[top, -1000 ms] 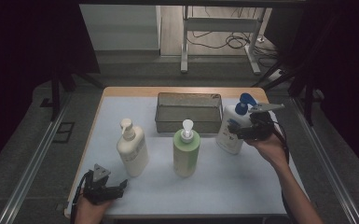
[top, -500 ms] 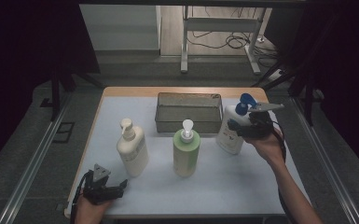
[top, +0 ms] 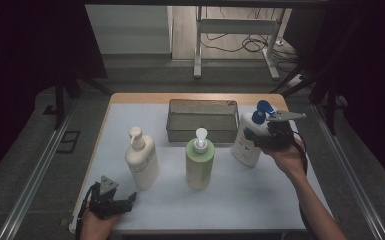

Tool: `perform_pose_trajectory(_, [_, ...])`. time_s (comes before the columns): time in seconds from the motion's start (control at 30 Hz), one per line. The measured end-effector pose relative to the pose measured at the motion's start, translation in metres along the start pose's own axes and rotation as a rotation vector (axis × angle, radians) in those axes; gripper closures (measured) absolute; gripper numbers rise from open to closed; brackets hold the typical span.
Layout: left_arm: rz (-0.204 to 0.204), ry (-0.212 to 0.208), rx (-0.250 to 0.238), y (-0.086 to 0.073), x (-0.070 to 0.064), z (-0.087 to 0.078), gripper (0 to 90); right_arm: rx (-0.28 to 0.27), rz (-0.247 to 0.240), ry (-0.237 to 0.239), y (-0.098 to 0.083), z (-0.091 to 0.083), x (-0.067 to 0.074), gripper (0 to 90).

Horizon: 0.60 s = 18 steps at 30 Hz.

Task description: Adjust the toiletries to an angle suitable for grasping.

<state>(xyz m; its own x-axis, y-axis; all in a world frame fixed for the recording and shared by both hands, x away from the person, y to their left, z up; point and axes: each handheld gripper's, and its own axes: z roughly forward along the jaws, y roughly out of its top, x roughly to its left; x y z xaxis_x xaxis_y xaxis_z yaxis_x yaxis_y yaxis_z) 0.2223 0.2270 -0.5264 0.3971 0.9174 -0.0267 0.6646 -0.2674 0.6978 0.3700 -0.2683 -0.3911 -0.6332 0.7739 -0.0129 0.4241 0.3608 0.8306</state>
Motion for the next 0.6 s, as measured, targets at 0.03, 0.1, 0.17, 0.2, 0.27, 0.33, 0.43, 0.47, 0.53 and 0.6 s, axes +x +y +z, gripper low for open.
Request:
perform_pose_trajectory(0.03, [0.000, 0.000, 0.000, 0.000, 0.000, 0.000, 10.7, -0.004, -0.005, 0.000, 0.001, -0.001, 0.001, 40.2])
perform_pose_trajectory(0.1, [0.000, 0.000, 0.000, 0.000, 0.000, 0.000, 10.7, -0.008, -0.011, -0.004, 0.004, -0.004, 0.003, 40.2])
perform_pose_trajectory(0.17, [0.000, 0.000, 0.000, 0.000, 0.000, 0.000, 10.6, -0.016, -0.012, -0.001, 0.008, -0.007, 0.006, 40.2])
perform_pose_trajectory(0.2, [0.000, 0.000, 0.000, 0.000, 0.000, 0.000, 10.7, -0.021, -0.012, 0.001, 0.009, -0.009, 0.006, 40.2])
perform_pose_trajectory(0.27, [0.000, 0.000, 0.000, 0.000, 0.000, 0.000, 10.7, -0.032, -0.007, 0.009, 0.012, -0.012, 0.008, 40.2])
perform_pose_trajectory(0.33, [0.000, 0.000, 0.000, 0.000, 0.000, 0.000, 10.7, -0.040, -0.004, 0.014, 0.015, -0.014, 0.010, 40.2])
perform_pose_trajectory(0.43, [0.000, 0.000, 0.000, 0.000, 0.000, 0.000, 10.7, -0.049, -0.003, 0.019, 0.020, -0.018, 0.013, 40.3])
perform_pose_trajectory(0.47, [0.000, 0.000, 0.000, 0.000, 0.000, 0.000, 10.7, -0.052, -0.005, 0.020, 0.022, -0.019, 0.013, 40.3])
perform_pose_trajectory(0.53, [0.000, 0.000, 0.000, 0.000, 0.000, 0.000, 10.7, -0.056, -0.002, 0.020, 0.027, -0.022, 0.015, 40.3])
perform_pose_trajectory(0.6, [0.000, 0.000, 0.000, 0.000, 0.000, 0.000, 10.7, -0.063, -0.004, 0.023, 0.031, -0.024, 0.017, 40.3])
